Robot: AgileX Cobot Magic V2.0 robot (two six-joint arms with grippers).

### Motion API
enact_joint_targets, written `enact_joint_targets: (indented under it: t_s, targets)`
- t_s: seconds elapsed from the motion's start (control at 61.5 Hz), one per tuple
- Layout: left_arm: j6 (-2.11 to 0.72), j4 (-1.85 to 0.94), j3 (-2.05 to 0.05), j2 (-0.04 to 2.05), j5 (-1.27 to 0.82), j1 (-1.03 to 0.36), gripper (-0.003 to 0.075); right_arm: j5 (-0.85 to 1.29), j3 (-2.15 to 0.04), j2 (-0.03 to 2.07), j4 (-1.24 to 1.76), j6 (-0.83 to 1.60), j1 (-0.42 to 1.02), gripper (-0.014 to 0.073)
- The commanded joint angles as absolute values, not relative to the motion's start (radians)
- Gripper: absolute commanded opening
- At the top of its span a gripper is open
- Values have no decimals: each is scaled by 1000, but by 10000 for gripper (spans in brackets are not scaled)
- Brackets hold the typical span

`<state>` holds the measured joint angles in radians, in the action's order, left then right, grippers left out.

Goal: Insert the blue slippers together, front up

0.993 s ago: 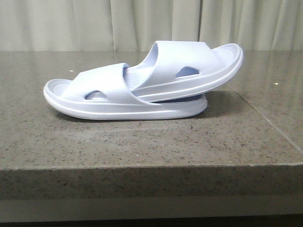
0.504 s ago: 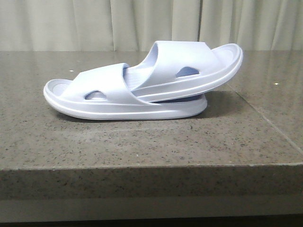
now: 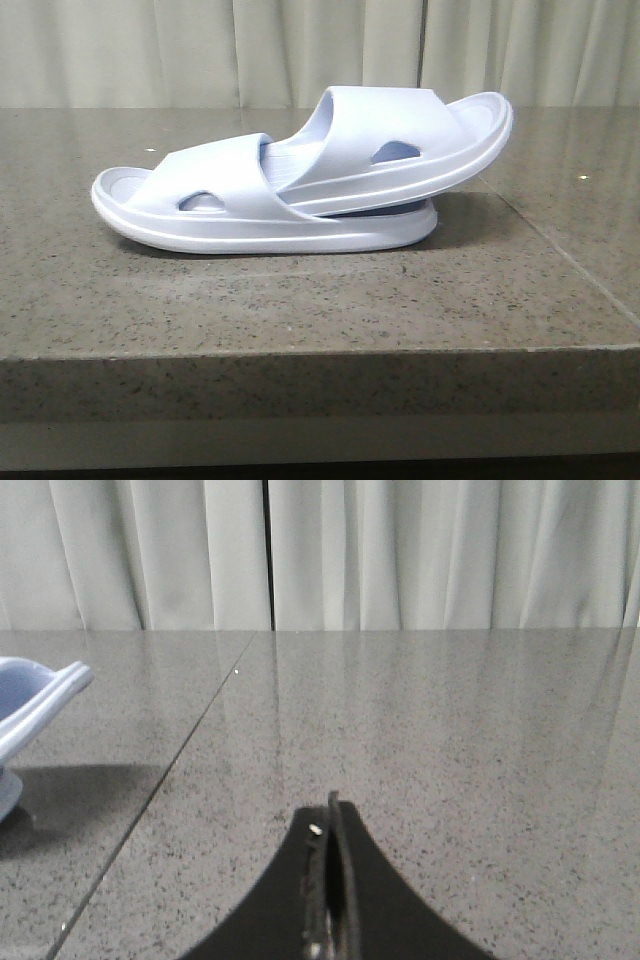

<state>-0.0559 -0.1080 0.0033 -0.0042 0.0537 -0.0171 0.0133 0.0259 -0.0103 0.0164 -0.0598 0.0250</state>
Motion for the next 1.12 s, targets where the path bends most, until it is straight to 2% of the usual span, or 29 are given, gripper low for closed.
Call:
enact_joint_targets:
  t_s: [0.0,1.107]
  targets:
    - [-58,-111,8,-20,139,-16,-20,-96,22,-28,0,-66,20,-118]
    - [-58,-111,8,-20,139,-16,-20,-118,22,-28,0,-66,20,-118]
